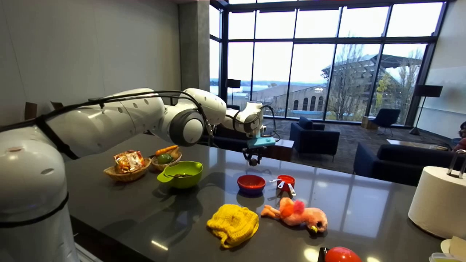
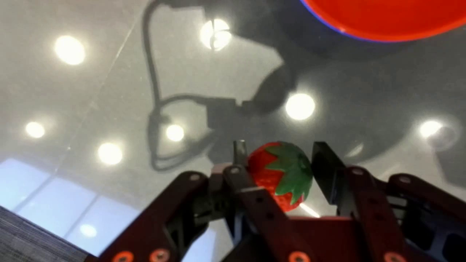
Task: Move the small red object to one of the small baskets
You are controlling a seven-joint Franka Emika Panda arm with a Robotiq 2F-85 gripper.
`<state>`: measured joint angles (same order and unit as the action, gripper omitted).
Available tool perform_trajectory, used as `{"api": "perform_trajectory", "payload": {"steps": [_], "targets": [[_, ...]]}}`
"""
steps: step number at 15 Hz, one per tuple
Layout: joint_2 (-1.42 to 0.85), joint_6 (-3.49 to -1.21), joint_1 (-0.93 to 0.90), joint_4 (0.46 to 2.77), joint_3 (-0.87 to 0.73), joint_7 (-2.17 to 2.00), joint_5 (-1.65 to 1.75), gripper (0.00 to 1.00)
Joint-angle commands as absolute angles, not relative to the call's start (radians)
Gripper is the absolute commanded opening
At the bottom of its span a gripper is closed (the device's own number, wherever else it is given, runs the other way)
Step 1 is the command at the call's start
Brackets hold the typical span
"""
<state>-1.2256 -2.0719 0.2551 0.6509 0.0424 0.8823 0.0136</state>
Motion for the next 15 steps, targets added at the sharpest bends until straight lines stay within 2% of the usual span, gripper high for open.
{"api": "perform_trajectory", "payload": {"steps": [1,7,15], "targets": [[-1.185,-2.028,0.21,0.65,0.027,0.804,0.026,0.23],[-1.129,-2.012,0.13,0.661,0.0,0.69,0.042,0.23],[-0.959,-1.941,0.119,0.788,-0.002,0.602,0.02,0.23]]}}
